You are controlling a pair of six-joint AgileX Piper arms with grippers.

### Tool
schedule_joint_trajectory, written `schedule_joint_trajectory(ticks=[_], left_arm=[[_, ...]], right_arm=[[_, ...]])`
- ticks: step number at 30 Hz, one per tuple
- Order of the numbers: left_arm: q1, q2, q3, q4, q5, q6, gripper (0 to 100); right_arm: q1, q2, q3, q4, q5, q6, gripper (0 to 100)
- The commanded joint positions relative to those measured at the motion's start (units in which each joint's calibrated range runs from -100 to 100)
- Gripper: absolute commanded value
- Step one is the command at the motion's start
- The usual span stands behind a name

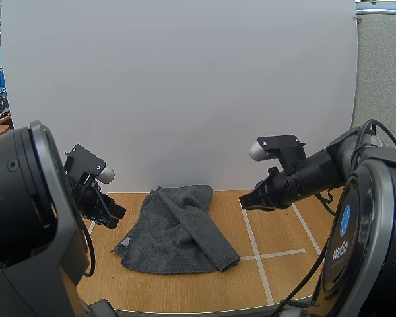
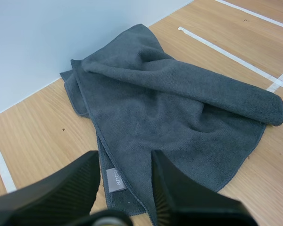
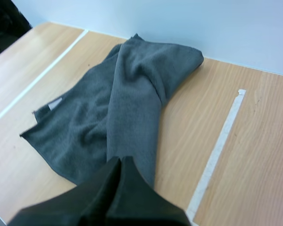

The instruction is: Fold the towel

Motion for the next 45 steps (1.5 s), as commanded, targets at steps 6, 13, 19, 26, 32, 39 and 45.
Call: schedule_joint_trajectory(ticks=[6, 13, 19, 26, 32, 39, 45], left_arm=[[-0.1, -0.61, -0.01, -0.87, 1.56, 0.52, 58], [-0.1, -0.61, -0.01, -0.87, 1.56, 0.52, 58], [-0.1, -0.61, -0.01, -0.87, 1.56, 0.52, 58], [-0.1, -0.61, -0.01, -0.87, 1.56, 0.52, 58], [-0.1, -0.61, -0.01, -0.87, 1.56, 0.52, 58], [-0.1, -0.61, -0.01, -1.35, 1.56, 0.52, 58], [-0.1, -0.61, -0.01, -2.35, 1.56, -0.12, 58]], right_arm=[[7.28, -3.22, -0.13, -4.59, -15.73, 10.71, 0], [19.09, -12.88, -0.13, -28.43, -40.02, 36.5, 0], [23.13, -25.54, -0.13, -45.54, -36.03, 47.76, 0], [25.22, -40.43, -0.13, -55.58, -31.86, 59.39, 0], [25.22, -46.79, -0.13, -55.74, -28.05, 63.98, 0], [25.22, -49.8, -0.13, -55.66, -19.92, 63.98, 0], [25.22, -52.05, -0.13, -55.66, -16.73, 63.98, 0]])
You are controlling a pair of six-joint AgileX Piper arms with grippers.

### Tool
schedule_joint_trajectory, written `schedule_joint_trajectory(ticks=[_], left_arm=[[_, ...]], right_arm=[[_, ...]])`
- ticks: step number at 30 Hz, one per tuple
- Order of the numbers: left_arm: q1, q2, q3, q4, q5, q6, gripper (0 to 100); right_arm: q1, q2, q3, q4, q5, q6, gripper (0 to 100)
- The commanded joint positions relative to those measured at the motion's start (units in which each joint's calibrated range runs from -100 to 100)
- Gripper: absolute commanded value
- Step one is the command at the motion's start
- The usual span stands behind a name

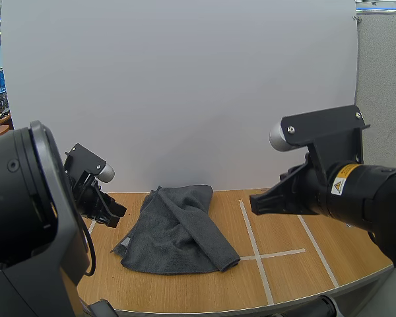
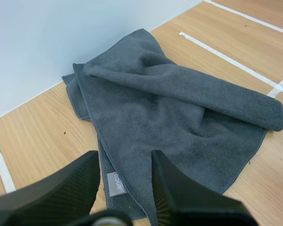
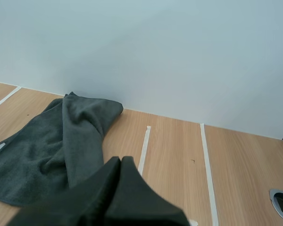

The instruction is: Fold the towel

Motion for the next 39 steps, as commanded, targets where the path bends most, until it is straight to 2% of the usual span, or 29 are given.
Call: schedule_joint_trajectory(ticks=[1, 14, 20, 24, 27, 28, 29, 35, 39], left_arm=[[-0.1, -0.61, -0.01, -1.81, 1.56, -0.97, 58], [-0.1, -0.37, 0.11, -1.28, 1.56, 0.56, 58], [-0.17, -0.37, 0.24, -5.61, 1.56, -0.85, 58], [-0.17, -0.37, 0.24, -4.05, 1.56, -0.3, 58], [-2.4, -0.37, 0.24, -2.67, 1.56, 0.52, 58], [-3.94, -0.37, 0.4, -2.08, 1.56, 0.52, 58], [-4.84, -0.37, 0.71, -1.82, 1.56, 0.52, 58], [-14.92, -0.37, 1.56, 0.2, 1.56, -0.83, 58], [-19.51, -0.37, 1.56, 1.61, 1.56, -0.96, 58]], right_arm=[[0.14, -3.17, -0.13, -0.47, 4.44, 0.17, 0], [0.14, -3.31, -0.13, -0.47, 5.0, 0.17, 0], [0.14, -3.31, -0.13, -0.47, 5.19, 0.28, 0], [0.14, -3.31, -0.13, -0.47, 6.67, 0.37, 0], [0.14, -3.31, -0.13, -0.14, 7.27, 0.37, 0], [0.14, -3.31, -0.13, 0.11, 7.25, 0.37, 0], [0.14, -3.31, -0.13, 0.38, 7.48, 0.37, 0], [0.14, -3.31, -0.13, 0.82, 8.21, 0.37, 0], [0.14, -3.31, -0.13, 0.82, 8.93, 0.37, 0]])
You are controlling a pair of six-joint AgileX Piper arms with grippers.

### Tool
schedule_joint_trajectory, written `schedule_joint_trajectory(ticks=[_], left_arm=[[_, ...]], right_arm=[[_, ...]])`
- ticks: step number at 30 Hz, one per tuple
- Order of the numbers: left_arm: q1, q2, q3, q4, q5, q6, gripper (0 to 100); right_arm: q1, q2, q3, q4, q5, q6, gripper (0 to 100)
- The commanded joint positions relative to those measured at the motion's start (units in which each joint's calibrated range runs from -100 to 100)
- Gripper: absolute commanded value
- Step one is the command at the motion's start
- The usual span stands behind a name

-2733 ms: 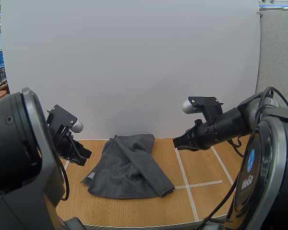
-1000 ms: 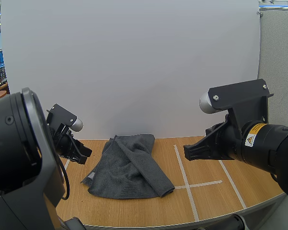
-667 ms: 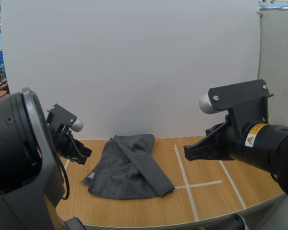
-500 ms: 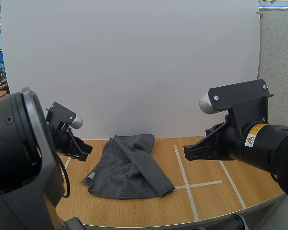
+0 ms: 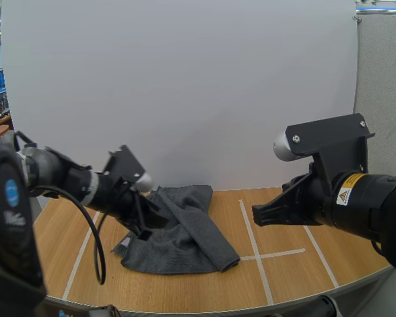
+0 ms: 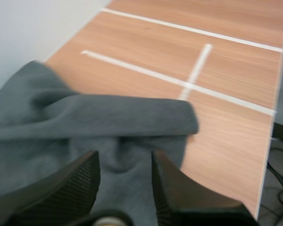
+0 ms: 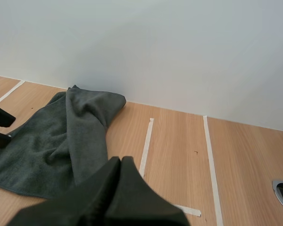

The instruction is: Fold the towel

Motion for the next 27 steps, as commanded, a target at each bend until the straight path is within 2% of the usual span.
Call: schedule_joint_trajectory(ticks=[1, 5, 7, 9, 12, 17, 19, 23, 27], left_arm=[[-7.19, -0.37, 0.27, 1.33, 1.32, -0.77, 58], [-11.06, -0.37, 0.27, 1.62, 1.32, -0.95, 58], [-12.31, -0.37, 0.27, 2.56, -3.4, -3.14, 58], [-12.95, -0.37, 0.27, 4.61, -4.81, -3.76, 58], [-12.93, -0.37, 1.01, 5.04, -4.81, -3.72, 58], [-12.93, -0.37, 3.1, 3.94, -4.41, 1.02, 59], [-12.93, -0.37, 3.68, 3.94, -5.57, 2.63, 65], [-12.93, -0.37, 5.09, 4.81, -9.54, 6.67, 87], [-12.93, -0.37, 5.35, 4.17, -10.84, 7.6, 89]], right_arm=[[0.08, -0.51, -0.13, 0.23, 1.26, 0.22, 0], [0.08, -0.51, -0.13, 0.23, 1.26, 0.22, 0], [0.08, -0.51, -0.13, 0.23, 1.42, 0.22, 0], [0.08, -0.51, -0.13, 0.23, 1.93, 0.22, 0], [0.08, -0.51, -0.13, 0.23, 2.58, 0.22, 0], [0.08, -0.51, -0.13, 0.23, 2.93, 0.22, 0], [0.08, -0.51, -0.13, 0.23, 2.93, 0.22, 0], [0.08, -0.51, -0.13, 0.23, 2.93, 0.22, 0], [0.08, -0.51, -0.13, 0.23, 2.93, 0.22, 0]])
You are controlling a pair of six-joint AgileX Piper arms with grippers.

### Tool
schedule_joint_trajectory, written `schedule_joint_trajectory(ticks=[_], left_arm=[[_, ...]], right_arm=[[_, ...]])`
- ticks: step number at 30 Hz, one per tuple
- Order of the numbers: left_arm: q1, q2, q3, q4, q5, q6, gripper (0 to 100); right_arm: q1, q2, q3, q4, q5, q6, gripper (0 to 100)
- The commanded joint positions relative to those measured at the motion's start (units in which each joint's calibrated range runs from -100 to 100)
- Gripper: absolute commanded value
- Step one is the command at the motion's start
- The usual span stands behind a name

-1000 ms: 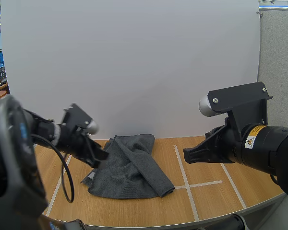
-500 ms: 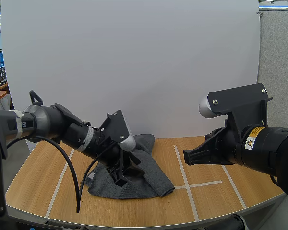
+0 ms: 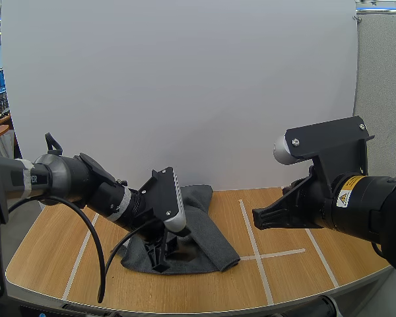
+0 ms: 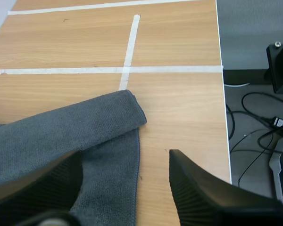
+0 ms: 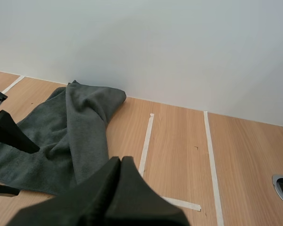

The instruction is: Fold the towel

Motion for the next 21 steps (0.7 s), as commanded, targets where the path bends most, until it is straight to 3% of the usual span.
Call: schedule_joint_trajectory(ticks=[1, 4, 8, 12, 21], left_arm=[[-0.19, -0.37, 0.59, -1.5, -3.78, 0.36, 89], [-0.19, -0.37, 0.59, -2.83, -5.68, -5.21, 89], [-0.19, -0.37, 0.59, -4.05, 1.3, -9.74, 89], [-0.19, 0.76, 0.59, -4.66, 3.75, -19.62, 89], [-0.19, 11.5, 0.41, -7.2, 7.85, -29.42, 89]], right_arm=[[0.08, -0.43, -0.13, 0.2, 0.49, 0.22, 0], [0.08, -0.43, -0.13, 0.2, 0.49, 0.22, 0], [0.08, -0.43, -0.13, 0.2, 0.49, 0.22, 0], [0.08, -0.43, -0.13, 0.2, 0.49, 0.22, 0], [0.08, -0.43, -0.13, 0.2, 0.49, 0.22, 0]])
